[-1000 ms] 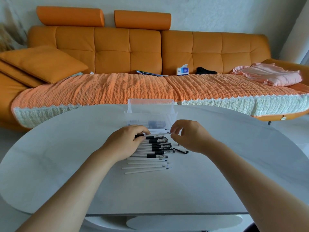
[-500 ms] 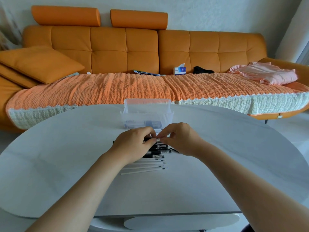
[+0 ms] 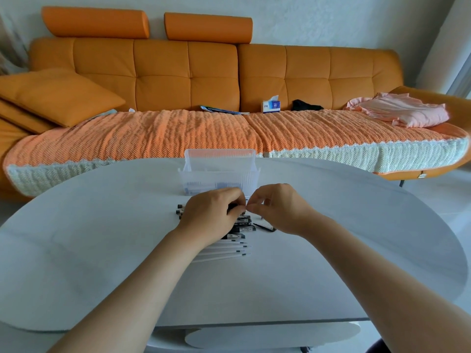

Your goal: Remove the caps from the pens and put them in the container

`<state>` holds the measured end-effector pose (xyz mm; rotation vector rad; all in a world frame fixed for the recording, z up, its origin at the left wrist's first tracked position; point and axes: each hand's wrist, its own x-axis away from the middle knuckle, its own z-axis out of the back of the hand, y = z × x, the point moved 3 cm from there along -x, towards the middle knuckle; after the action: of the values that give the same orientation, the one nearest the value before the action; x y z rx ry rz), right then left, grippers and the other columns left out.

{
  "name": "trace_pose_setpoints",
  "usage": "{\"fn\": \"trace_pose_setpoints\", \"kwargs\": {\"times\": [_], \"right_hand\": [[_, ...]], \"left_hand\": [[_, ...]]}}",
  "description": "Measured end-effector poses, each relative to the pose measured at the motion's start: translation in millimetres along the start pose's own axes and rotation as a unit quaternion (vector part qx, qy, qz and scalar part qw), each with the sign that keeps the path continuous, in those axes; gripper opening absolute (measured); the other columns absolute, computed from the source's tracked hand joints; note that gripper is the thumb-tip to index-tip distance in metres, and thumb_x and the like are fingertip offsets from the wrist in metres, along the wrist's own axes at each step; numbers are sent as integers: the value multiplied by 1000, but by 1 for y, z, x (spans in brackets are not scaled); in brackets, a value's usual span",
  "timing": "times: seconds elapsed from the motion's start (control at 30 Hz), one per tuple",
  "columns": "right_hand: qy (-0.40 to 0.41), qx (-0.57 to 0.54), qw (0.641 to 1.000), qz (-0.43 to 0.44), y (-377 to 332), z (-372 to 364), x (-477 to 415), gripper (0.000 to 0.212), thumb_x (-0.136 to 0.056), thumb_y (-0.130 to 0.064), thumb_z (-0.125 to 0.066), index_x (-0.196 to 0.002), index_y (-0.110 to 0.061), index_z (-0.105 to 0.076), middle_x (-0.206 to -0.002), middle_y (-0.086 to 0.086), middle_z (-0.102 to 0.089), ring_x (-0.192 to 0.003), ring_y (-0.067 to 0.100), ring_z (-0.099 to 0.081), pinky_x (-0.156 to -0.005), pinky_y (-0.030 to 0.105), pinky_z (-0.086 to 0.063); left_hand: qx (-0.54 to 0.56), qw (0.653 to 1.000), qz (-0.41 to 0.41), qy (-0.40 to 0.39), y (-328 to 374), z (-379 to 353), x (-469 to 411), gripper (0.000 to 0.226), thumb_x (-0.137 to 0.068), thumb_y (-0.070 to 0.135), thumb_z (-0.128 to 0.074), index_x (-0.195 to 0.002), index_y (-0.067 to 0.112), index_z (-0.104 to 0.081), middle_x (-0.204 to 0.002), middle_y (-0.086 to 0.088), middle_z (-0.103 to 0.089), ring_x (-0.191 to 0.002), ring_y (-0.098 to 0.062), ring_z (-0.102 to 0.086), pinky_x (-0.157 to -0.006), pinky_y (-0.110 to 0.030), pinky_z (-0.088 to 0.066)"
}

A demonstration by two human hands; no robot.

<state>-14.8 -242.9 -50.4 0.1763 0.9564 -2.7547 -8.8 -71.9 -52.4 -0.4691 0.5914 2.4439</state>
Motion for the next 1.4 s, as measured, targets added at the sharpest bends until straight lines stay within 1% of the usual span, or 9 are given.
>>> {"fn": "trace_pose_setpoints", "kwargs": {"times": [0.1, 0.17, 0.27, 0.33, 0.5, 0.73, 0.9, 1.23, 1.4], "right_hand": [[-21, -18, 999, -25, 7, 5, 2, 16, -92, -22, -63, -79, -30, -70, -75, -19, -63, -65, 14, -63, -62, 31, -52], [-25, -18, 999, -37, 13, 8, 3, 24, -92, -18, -59, -76, -32, -68, -72, -18, -63, -59, 2, -59, -59, 24, -46], [3, 12, 998, -67, 27, 12, 3, 13, -91, -29, -64, -81, -30, -71, -76, -18, -65, -62, -6, -58, -60, 20, -44], [16, 47, 994, -94, 38, 15, 4, 8, -88, -32, -67, -82, -31, -71, -83, -16, -68, -71, 1, -61, -65, 26, -51], [-19, 88, 986, -137, 59, 15, 6, 3, -84, -33, -71, -83, -35, -70, -86, -16, -65, -72, 6, -59, -60, 22, -45], [-62, 82, 988, -118, 58, 11, 1, 12, -87, -29, -68, -95, -36, -75, -100, -15, -67, -90, 10, -65, -83, 32, -56], [-51, 107, 990, -82, 46, 13, 4, 20, -96, -27, -57, -108, -34, -71, -104, -15, -59, -94, 12, -61, -83, 31, -52], [-65, 159, 985, -27, 29, -3, -3, 9, -90, -36, -68, -95, -33, -74, -100, -17, -59, -82, 4, -52, -67, 25, -44], [-28, 117, 993, -16, 21, -2, -5, 9, -94, -37, -63, -99, -31, -68, -104, -15, -66, -89, 7, -60, -78, 29, -51]], "left_hand": [[-14, 1000, -13, 11, 4, -3, -2, 4, -91, 34, -61, -88, 31, -61, -87, 16, -65, -69, -5, -53, -51, -16, -28], [-17, 1000, -12, 14, 3, -4, -3, 3, -91, 33, -60, -89, 31, -61, -88, 16, -66, -70, -5, -53, -51, -15, -29], [-2, 1000, 8, 7, -1, -8, -5, 4, -93, 33, -59, -91, 31, -61, -90, 17, -66, -74, -4, -54, -54, -17, -32], [9, 1000, 24, -7, -3, -12, -5, 4, -93, 35, -58, -92, 33, -61, -93, 19, -64, -81, -5, -57, -59, -22, -39], [22, 998, 40, -42, -4, -22, -5, 4, -93, 37, -59, -94, 33, -61, -95, 20, -62, -87, -6, -56, -66, -26, -42], [42, 996, 48, -58, -4, -24, -4, 10, -93, 31, -62, -102, 30, -64, -105, 18, -65, -92, -9, -58, -76, -29, -48], [53, 996, 48, -59, -7, -23, -3, 14, -93, 29, -62, -105, 26, -68, -106, 15, -65, -96, -9, -58, -80, -28, -47], [73, 994, 60, -61, -15, -13, 2, 19, -94, 29, -61, -111, 23, -69, -109, 12, -66, -100, -8, -58, -85, -22, -44], [76, 993, 63, -62, -18, -8, 4, 21, -95, 28, -60, -113, 23, -68, -111, 12, -65, -100, -7, -57, -84, -21, -41]]}}
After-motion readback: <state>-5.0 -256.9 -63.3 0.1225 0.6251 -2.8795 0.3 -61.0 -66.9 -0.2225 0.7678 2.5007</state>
